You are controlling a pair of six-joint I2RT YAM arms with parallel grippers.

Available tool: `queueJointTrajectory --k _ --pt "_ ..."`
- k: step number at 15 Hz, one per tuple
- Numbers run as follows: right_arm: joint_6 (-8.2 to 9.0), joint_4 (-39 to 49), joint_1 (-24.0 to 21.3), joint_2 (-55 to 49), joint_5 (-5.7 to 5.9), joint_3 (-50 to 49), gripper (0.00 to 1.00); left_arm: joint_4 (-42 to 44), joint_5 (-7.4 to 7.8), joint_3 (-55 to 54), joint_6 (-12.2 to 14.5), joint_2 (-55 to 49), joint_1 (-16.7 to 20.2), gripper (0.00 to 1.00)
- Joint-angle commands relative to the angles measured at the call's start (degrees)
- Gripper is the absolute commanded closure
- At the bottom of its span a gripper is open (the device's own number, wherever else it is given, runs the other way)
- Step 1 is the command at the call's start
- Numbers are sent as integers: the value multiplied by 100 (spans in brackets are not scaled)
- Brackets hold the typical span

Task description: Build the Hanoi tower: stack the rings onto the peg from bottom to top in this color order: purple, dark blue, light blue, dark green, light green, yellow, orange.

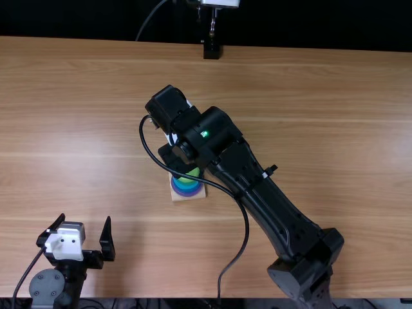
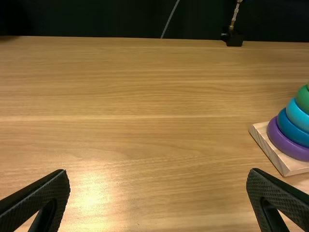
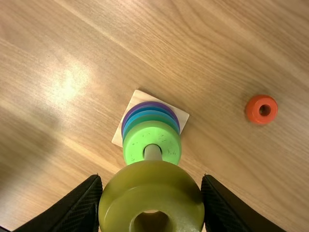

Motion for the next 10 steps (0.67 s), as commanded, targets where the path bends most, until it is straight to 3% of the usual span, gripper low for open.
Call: queueJointTrajectory --k 1,6,7,9,10 --pt "6 -21 -25 326 8 -80 100 -442 34 -591 27 -67 49 0" --pt "27 -21 -34 361 8 -89 100 -442 34 -591 27 -67 49 0" --pt "79 -32 -43 370 8 -54 92 -442 34 -591 27 -67 49 0" --pt "227 -53 -60 361 18 -98 11 -442 34 -591 27 -67 49 0" --pt "227 -53 -60 361 8 -107 0 -442 34 -591 38 -67 49 0"
